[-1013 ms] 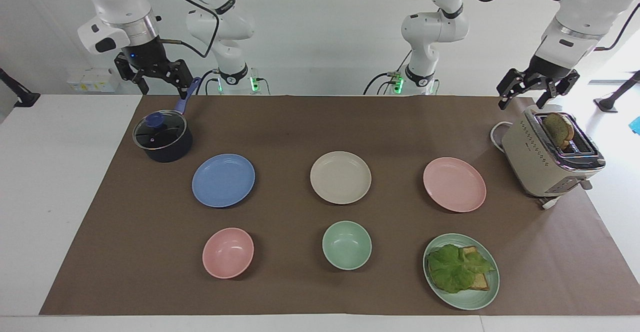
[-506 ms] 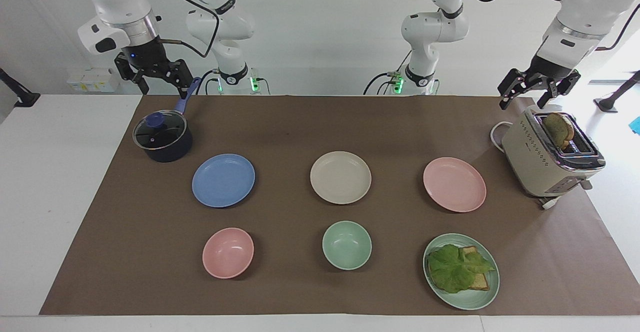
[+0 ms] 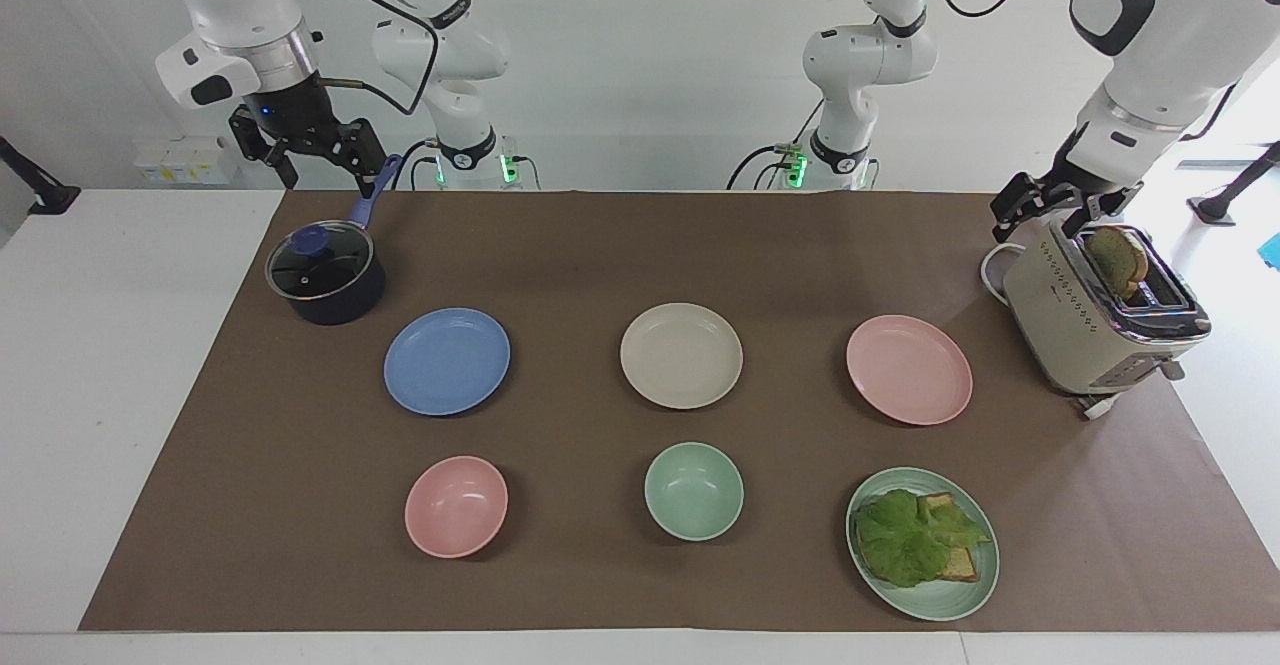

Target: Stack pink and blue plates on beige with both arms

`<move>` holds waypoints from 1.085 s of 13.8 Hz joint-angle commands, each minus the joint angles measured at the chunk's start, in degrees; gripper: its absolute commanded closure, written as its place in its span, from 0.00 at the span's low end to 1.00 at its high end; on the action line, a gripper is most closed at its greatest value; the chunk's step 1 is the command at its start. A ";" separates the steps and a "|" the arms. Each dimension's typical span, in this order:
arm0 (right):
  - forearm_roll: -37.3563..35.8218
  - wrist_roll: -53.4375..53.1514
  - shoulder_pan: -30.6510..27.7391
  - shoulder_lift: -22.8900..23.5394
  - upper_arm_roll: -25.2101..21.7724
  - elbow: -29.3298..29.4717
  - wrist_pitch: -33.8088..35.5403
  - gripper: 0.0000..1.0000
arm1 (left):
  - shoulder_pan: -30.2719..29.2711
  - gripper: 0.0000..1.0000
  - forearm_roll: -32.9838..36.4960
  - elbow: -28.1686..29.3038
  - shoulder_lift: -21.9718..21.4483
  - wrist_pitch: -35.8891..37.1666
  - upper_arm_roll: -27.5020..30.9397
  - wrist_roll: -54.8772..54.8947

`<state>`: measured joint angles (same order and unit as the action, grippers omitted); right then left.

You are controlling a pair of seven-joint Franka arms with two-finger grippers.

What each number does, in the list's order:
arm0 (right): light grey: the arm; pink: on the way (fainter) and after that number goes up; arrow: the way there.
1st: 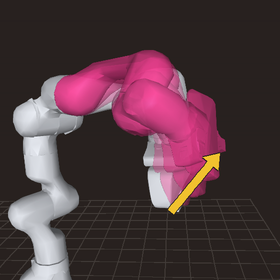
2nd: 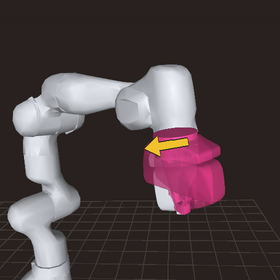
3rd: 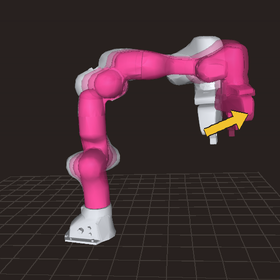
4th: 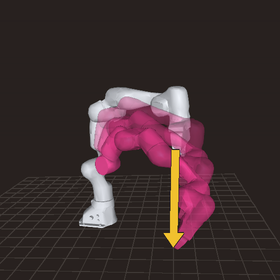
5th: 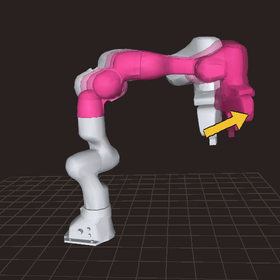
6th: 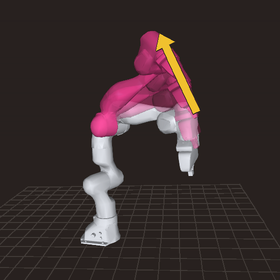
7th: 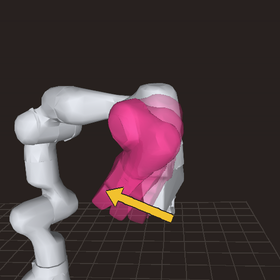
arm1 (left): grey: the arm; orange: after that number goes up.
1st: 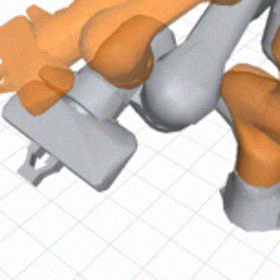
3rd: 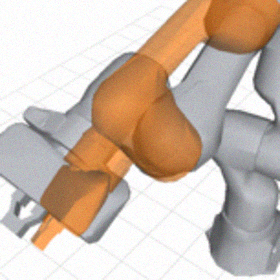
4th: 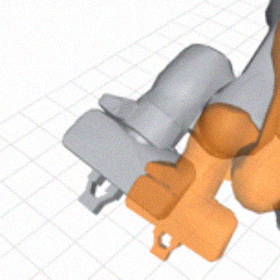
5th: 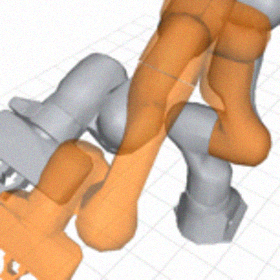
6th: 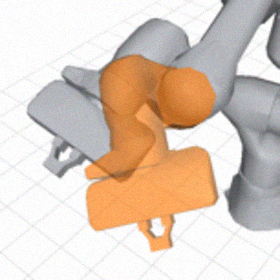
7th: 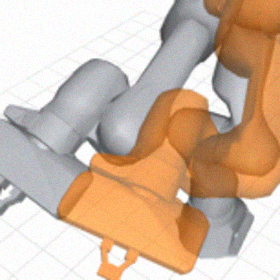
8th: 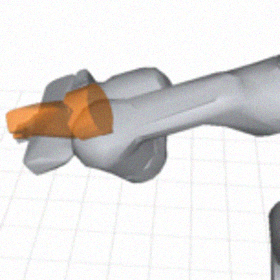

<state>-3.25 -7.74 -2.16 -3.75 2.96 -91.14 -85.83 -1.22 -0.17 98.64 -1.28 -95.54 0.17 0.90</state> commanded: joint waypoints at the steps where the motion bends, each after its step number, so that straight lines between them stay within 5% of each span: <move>1: 1.23 0.18 -0.56 -0.91 -0.06 -0.62 0.58 0.00 | -1.50 0.00 0.43 7.26 -1.19 -7.44 -0.35 -0.20; 9: 1.23 0.27 -0.65 -0.99 -0.06 -0.88 0.66 0.00 | -2.12 0.00 -0.10 16.85 11.73 -26.44 -0.35 -6.79; 14: 1.23 0.27 -0.65 -1.26 -0.06 -1.06 0.58 0.00 | -2.91 0.00 -3.44 19.92 15.16 -33.04 -0.35 -11.43; 15: 1.23 0.27 -0.65 -1.26 -0.06 -1.06 0.58 0.00 | -2.82 0.29 -3.44 20.02 14.99 -32.00 -0.35 -12.14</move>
<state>-3.25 -7.74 -2.17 -3.88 2.95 -91.24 -85.66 -3.77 -2.77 116.62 14.66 -126.51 0.18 -9.07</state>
